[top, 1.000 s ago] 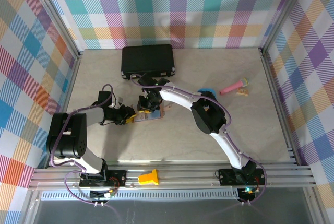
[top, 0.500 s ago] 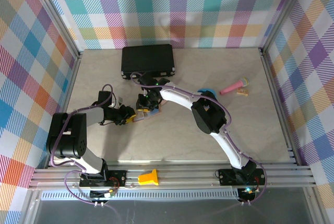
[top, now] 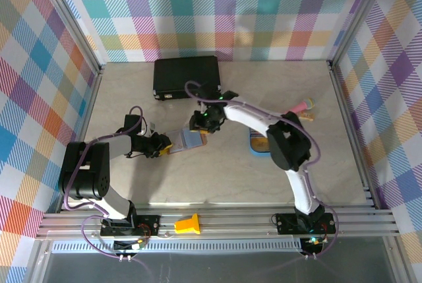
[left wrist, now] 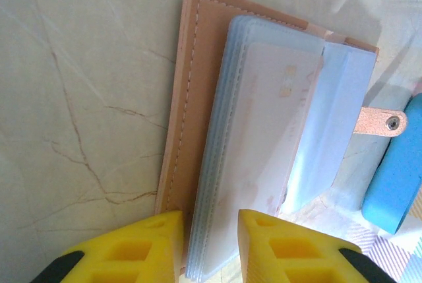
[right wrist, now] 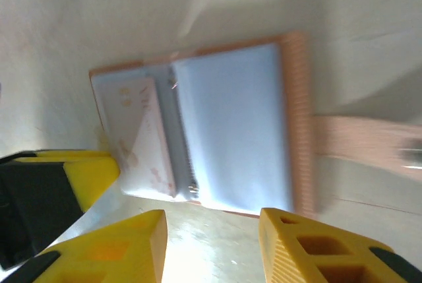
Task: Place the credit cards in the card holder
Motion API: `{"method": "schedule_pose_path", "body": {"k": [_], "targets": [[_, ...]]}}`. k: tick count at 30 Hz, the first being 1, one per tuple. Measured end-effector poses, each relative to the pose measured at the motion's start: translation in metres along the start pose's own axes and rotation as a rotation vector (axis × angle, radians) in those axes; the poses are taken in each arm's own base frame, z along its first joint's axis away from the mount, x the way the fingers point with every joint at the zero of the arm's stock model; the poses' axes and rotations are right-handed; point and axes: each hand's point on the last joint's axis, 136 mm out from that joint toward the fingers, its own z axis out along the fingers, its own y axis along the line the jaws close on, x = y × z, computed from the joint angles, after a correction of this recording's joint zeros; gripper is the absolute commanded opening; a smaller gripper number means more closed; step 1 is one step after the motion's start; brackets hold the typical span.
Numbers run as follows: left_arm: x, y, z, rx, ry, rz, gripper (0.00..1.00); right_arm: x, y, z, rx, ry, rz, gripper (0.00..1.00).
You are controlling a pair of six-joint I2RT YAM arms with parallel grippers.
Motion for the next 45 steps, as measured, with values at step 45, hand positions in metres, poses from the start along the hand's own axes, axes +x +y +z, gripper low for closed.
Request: {"method": "schedule_pose_path", "body": {"k": [45], "targets": [[-0.006,-0.005,0.000,-0.036,-0.001,0.048,0.29,-0.007,-0.076,0.007,-0.225,0.132,0.032,0.29]]}}
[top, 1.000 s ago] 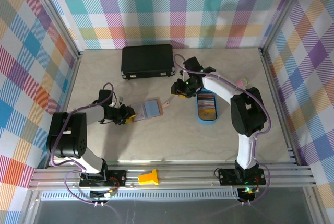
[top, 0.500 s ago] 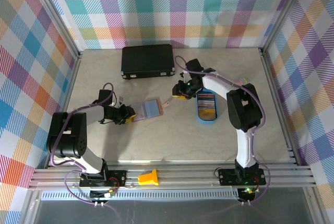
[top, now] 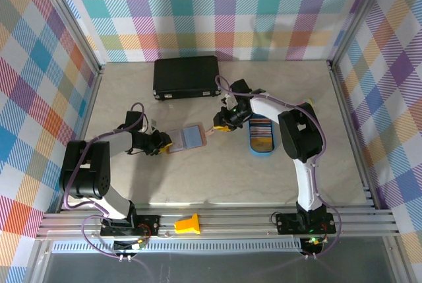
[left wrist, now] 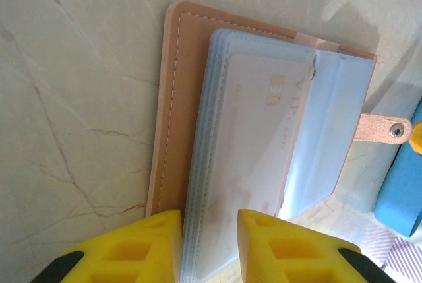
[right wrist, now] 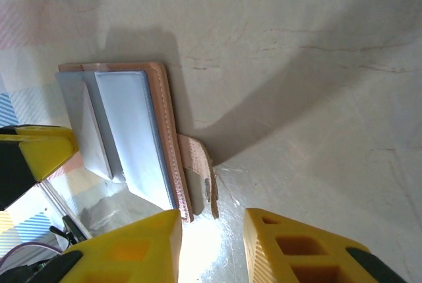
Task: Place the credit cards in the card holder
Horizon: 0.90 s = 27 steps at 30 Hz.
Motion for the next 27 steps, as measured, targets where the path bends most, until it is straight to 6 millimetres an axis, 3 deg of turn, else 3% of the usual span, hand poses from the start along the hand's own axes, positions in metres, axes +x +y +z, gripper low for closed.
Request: {"method": "schedule_pose_path", "body": {"k": [22,27], "targets": [[-0.003,-0.003,0.002,-0.005,-0.001,0.005,0.29,0.005,0.003,0.009,-0.040,0.032,0.005,0.00],[-0.007,-0.007,0.000,0.000,-0.008,0.012,0.34,0.015,-0.006,0.011,-0.021,0.037,0.009,0.00]]}}
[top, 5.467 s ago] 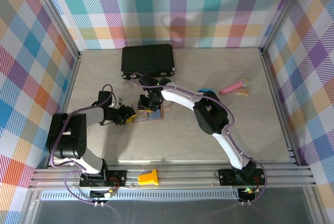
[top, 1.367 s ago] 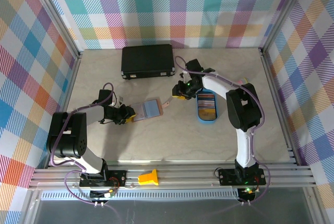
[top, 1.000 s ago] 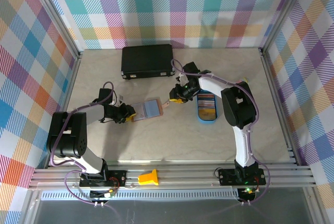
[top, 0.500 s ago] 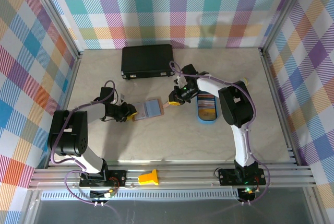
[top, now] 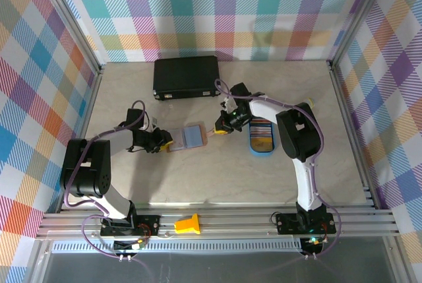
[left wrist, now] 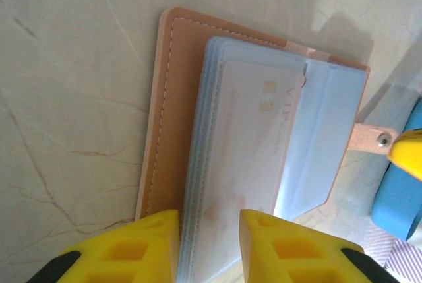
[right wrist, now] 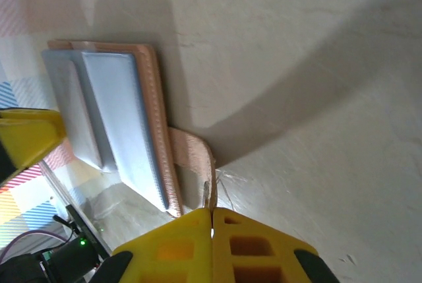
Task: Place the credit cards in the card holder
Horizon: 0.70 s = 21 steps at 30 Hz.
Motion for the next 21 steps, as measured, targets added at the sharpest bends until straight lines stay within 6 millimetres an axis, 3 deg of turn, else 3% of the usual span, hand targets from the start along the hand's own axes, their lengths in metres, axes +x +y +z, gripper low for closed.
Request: {"method": "schedule_pose_path", "body": {"k": [13,21], "targets": [[-0.005,-0.017,-0.016,0.030,-0.042,0.033,0.39,0.033,-0.006,-0.022,0.056,-0.017,-0.009,0.00],[-0.002,-0.019,-0.015,0.033,-0.036,0.042,0.39,0.036,-0.009,-0.032,0.079,-0.045,-0.010,0.00]]}}
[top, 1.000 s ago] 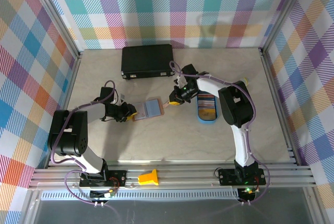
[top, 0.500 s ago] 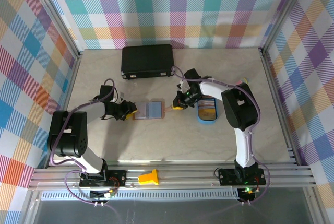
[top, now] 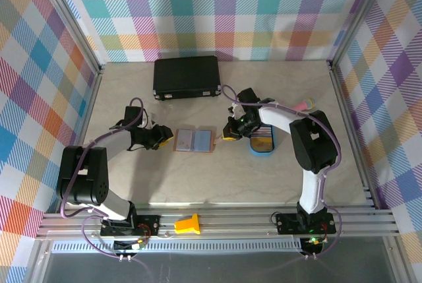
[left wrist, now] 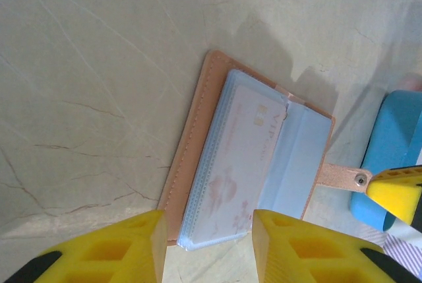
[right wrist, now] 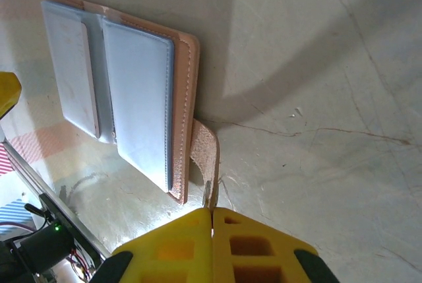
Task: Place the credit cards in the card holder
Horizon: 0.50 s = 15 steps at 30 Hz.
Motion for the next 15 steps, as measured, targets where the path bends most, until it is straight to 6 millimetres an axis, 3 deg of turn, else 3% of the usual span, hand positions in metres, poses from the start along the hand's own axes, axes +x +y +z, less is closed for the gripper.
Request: {"method": "schedule_pose_path", "body": {"k": [4,11,15], "targets": [[0.002,-0.002,0.001,0.005,0.008,0.006,0.39,-0.003,-0.001,-0.002,0.006,-0.009,0.002,0.02],[0.005,-0.005,0.003,0.011,0.017,0.015,0.39,-0.011,-0.001,-0.006,0.031,-0.037,-0.016,0.41],[0.009,-0.010,0.005,0.021,0.027,0.028,0.38,-0.011,-0.003,-0.018,0.105,-0.073,-0.025,0.53]]}}
